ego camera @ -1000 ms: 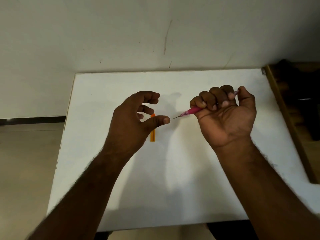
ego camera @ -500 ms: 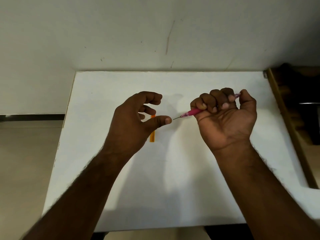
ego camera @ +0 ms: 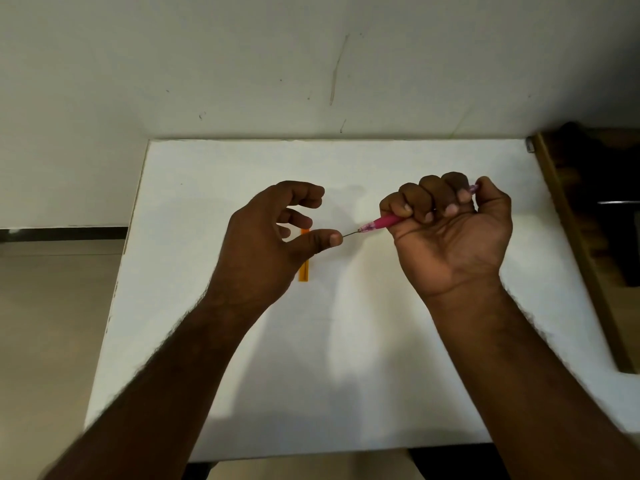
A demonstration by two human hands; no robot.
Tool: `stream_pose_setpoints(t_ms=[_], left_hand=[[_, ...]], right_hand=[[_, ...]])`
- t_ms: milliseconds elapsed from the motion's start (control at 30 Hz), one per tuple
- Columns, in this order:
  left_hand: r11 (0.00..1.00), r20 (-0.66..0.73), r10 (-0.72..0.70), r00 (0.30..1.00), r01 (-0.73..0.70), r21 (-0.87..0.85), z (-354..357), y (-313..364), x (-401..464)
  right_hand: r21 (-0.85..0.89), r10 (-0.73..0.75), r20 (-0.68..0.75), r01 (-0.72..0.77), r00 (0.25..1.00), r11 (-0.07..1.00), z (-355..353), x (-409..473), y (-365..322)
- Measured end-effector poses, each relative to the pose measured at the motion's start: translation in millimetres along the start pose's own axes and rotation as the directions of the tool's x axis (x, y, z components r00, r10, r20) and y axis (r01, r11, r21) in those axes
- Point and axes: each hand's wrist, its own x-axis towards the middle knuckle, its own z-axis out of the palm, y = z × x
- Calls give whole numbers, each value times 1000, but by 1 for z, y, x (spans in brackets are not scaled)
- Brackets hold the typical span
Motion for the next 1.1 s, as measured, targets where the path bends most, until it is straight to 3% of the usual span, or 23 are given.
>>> stream_pose_setpoints(t_ms=[1100], left_hand=[[1000,-2,-6,1000,6,-14,2,2,-3]], right_hand=[[-30,-9,20,9,1000,1000,-5,2,-1]])
